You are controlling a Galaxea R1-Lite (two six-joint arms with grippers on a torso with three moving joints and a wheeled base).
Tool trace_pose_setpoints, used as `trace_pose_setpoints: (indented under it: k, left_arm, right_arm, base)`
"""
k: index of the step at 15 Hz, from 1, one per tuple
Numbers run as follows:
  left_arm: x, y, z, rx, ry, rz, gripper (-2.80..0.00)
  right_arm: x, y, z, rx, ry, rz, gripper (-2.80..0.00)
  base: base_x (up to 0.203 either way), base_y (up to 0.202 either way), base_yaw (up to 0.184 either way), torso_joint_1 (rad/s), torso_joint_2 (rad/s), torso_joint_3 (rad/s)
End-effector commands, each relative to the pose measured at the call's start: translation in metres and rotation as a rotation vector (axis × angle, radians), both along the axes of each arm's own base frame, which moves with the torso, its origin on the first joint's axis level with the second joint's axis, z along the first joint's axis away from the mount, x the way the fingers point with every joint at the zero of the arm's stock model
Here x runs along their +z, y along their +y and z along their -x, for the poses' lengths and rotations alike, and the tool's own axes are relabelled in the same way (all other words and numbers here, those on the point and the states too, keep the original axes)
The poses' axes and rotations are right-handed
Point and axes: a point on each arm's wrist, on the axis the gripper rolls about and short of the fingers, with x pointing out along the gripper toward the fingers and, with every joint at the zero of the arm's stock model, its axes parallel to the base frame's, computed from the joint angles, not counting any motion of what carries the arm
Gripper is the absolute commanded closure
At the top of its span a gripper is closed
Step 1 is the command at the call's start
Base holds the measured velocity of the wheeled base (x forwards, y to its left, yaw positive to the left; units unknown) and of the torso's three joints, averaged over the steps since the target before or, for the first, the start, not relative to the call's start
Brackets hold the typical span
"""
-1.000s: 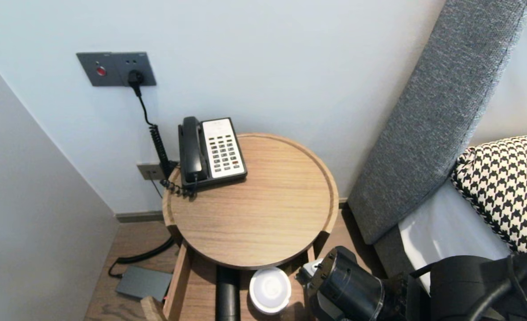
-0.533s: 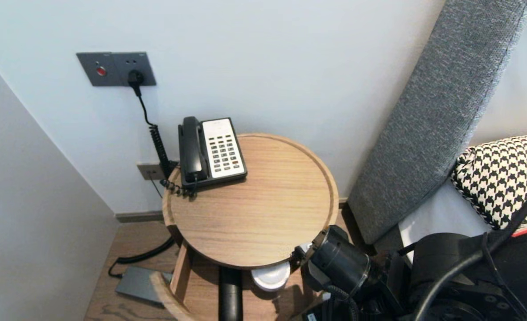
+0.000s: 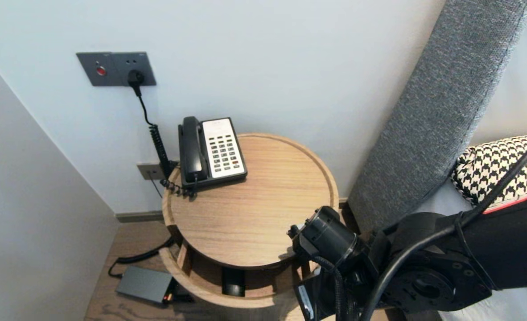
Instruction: Close the nightstand drawer
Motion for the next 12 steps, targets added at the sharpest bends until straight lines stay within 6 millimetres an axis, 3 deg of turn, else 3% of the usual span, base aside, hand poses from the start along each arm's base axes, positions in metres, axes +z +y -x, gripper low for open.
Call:
trace_pose_setpoints:
  k: [1, 12]
  left_arm:
    - [-0.003, 0.000, -0.001, 0.001, 0.007, -0.001, 0.00]
    - [-0.003, 0.000, -0.001, 0.001, 0.007, -0.001, 0.00]
  right_arm:
    - [-0.001, 0.004, -0.007, -0.019, -0.011, 0.004, 0.00]
    - [0.006, 0.013, -0.029, -0.072, -0.069, -0.008, 0.00]
  base:
    - [0.000, 0.000, 0.000, 0.000, 0.00, 0.000]
    - [0.000, 0.000, 0.000, 0.000, 0.00, 0.000]
